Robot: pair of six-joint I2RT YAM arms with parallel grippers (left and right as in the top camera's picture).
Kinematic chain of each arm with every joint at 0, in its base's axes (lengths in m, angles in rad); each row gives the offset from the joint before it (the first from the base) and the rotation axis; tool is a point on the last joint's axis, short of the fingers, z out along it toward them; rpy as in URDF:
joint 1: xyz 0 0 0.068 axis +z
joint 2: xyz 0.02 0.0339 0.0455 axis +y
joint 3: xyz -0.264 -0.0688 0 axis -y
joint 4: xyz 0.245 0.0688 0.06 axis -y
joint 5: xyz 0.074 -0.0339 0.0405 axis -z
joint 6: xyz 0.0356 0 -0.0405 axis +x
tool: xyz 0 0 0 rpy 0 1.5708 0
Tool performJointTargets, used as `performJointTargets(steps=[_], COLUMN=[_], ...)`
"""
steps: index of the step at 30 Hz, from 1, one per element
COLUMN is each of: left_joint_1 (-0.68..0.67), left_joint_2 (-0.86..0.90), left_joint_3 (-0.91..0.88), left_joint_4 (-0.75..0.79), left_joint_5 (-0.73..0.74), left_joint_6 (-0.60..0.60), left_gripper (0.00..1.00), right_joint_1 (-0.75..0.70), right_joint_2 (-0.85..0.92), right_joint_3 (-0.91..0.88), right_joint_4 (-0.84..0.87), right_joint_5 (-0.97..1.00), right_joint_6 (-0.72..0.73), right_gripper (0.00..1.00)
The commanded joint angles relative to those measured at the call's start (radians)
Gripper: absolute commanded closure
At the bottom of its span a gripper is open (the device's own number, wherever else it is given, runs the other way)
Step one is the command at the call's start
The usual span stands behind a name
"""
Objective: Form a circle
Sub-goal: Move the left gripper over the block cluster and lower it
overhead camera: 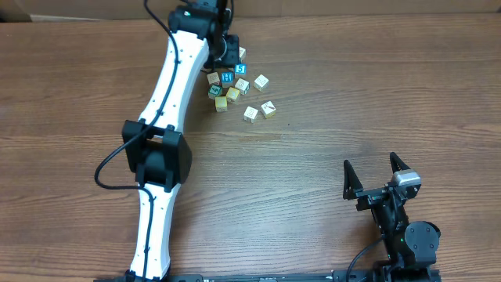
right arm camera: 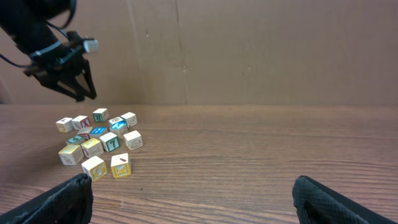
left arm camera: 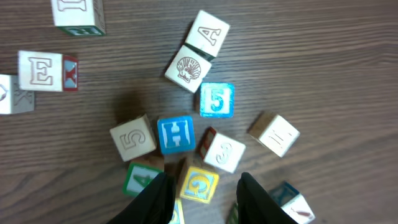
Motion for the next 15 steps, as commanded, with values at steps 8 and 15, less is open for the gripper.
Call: performJointTargets(steps=[8, 15], left_joint_1=[0.000, 0.000], left_joint_2=[0.117, 0.159], left_joint_3=[0.022, 0.014], left_joint_4=[0.073, 0.077], left_joint_5=[-0.054, -0.060], left_joint_6=[-0.059, -0.058], left_gripper=[0.70, 0.66], right_joint_1=[-0.002, -0.002], right_joint_2=[-0.008, -0.008], right_joint_3=[-0.010, -0.010], right_joint_4=[0.005, 0.005], right_joint_5=[0.007, 0.007], right_joint_6=[-0.001, -0.001], right_gripper=[0.00, 0.00])
